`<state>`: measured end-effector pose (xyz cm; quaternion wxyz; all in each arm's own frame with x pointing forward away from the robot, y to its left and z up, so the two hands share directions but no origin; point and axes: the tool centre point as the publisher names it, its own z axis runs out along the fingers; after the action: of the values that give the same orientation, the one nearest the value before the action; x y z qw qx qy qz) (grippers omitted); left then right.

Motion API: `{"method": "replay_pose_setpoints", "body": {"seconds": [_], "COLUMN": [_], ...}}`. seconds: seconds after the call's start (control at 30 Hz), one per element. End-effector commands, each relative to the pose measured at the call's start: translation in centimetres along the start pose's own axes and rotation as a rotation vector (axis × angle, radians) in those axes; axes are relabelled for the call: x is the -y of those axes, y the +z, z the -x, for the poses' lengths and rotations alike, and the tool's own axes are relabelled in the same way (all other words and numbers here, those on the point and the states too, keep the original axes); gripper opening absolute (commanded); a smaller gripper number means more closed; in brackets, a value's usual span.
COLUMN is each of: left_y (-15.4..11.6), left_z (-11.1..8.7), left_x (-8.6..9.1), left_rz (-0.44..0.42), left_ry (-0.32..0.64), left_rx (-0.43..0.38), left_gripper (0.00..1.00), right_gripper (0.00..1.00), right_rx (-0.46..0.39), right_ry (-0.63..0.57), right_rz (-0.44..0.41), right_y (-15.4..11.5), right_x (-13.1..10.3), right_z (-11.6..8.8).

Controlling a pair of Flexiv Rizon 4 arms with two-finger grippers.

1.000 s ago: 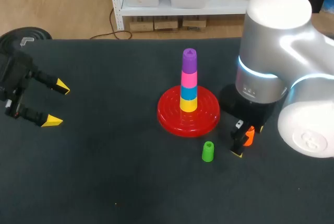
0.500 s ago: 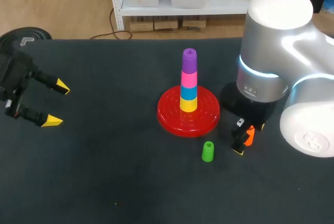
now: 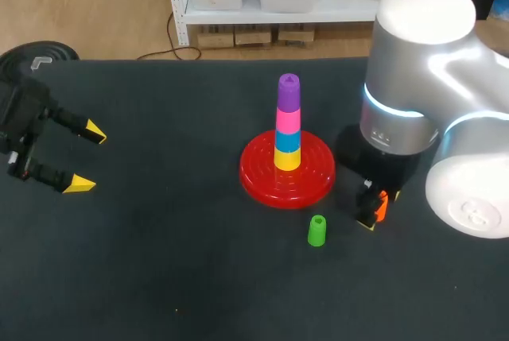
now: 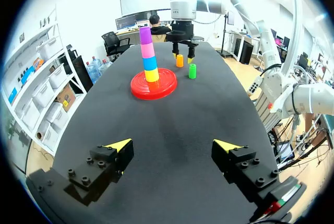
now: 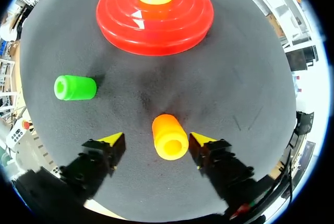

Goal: Pick up and stack the cylinders on the red base in this order: pink,purple,orange,green

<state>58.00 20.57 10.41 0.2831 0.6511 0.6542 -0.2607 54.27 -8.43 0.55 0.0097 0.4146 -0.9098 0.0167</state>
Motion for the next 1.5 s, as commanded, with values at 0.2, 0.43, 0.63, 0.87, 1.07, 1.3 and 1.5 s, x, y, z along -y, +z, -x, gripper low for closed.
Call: {"method": "replay_pose_setpoints", "body": {"seconds": [0.2,0.43,0.63,0.87,1.07,1.3,1.5], "left_y": [0.0,0.0,0.0,0.0,0.0,0.0,0.0], "left_z": [-0.1,-0.1,-0.1,-0.1,-0.1,-0.1,-0.1], "left_x": [0.0,0.0,0.0,0.0,0.0,0.0,0.0], "left_rz": [0.003,0.003,0.003,0.003,0.003,0.003,0.003], "left_ry": [0.003,0.003,0.003,0.003,0.003,0.003,0.003], "left_rx": [0.003,0.003,0.003,0.003,0.003,0.003,0.003], "left_gripper": [1.0,1.0,1.0,1.0,1.0,1.0,1.0], "right_gripper": [0.0,0.0,0.0,0.0,0.0,0.0,0.0], "right_rx": [-0.007,-0.012,-0.008,0.042,0.075,0.116,0.137], "right_ry": [-0.003,-0.005,-0.006,-0.007,-0.017,-0.061,-0.128], "right_rz": [0.009,0.011,0.013,-0.006,-0.047,-0.095,-0.115], "right_y": [0.1,0.1,0.1,-1.1,-4.1,-9.6,-15.2], "right_x": [0.0,0.0,0.1,0.3,0.4,0.7,0.8], "right_z": [0.1,0.1,0.0,0.0,0.1,1.3,4.3]}}
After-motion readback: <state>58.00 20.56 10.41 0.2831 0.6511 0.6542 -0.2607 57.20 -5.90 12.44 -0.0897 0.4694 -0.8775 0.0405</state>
